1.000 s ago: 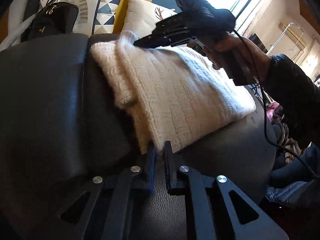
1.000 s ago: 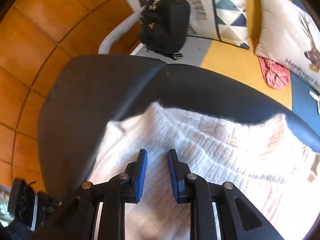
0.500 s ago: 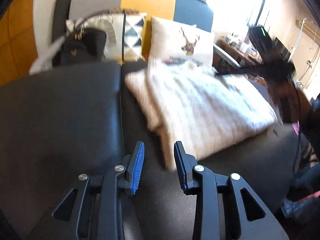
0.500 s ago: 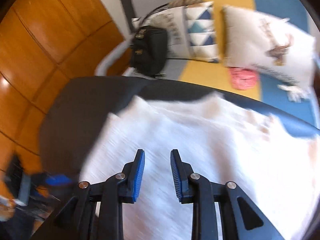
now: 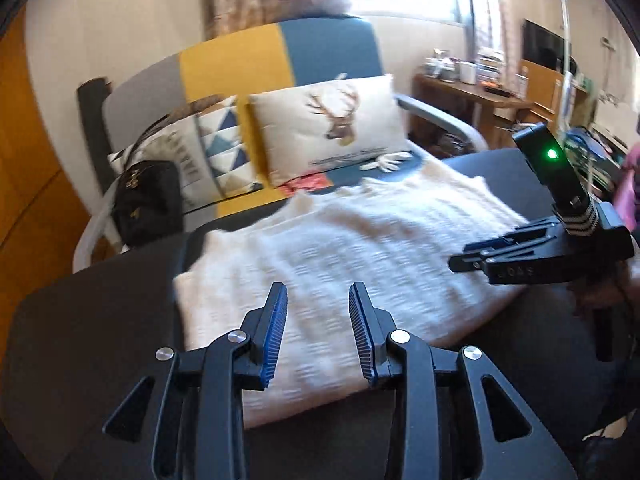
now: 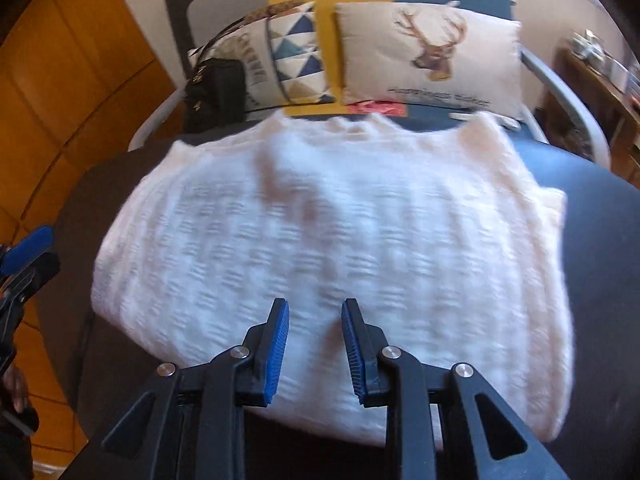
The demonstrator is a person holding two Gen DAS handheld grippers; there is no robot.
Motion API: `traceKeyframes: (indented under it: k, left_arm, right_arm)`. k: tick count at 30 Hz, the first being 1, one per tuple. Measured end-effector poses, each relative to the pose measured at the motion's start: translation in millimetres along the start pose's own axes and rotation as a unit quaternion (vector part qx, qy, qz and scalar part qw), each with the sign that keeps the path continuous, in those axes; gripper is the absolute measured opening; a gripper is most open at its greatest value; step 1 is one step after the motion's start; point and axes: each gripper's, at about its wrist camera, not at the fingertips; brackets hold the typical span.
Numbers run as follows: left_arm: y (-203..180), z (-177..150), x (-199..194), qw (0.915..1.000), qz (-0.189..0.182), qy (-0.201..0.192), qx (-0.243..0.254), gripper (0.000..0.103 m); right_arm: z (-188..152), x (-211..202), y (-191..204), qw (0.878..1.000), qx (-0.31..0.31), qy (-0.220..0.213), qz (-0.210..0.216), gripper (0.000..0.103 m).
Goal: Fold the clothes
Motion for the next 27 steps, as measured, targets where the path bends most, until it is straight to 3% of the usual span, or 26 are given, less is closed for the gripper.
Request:
traceKeyframes:
  k: [9, 19, 27]
  left_arm:
    - [-61, 4, 9, 0.9984, -0.013, 0.018, 0.051, 0.035]
    - [-80, 0, 21, 0.9966, -0.02, 0.037, 0.07, 0.035]
    - [-17, -22, 52, 0.9947, -0.034, 0.089, -0.037, 0.035]
  right_arm:
    - [-27, -41, -75, 0.997, 0.064, -0.025, -0.029, 0.027]
    - [-44, -55, -112, 0.994, 0.099, -0.028, -0.036, 0.027]
    - [-50, -68, -132, 0.989, 0.143, -0.031, -0.007, 0.03]
Point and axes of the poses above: each gripper's, at about its wrist camera, not at the fingertips, and x roughly the way its jaws point, y to its left, z to its top, and after that the axes turned 3 degrees about z, right-handed
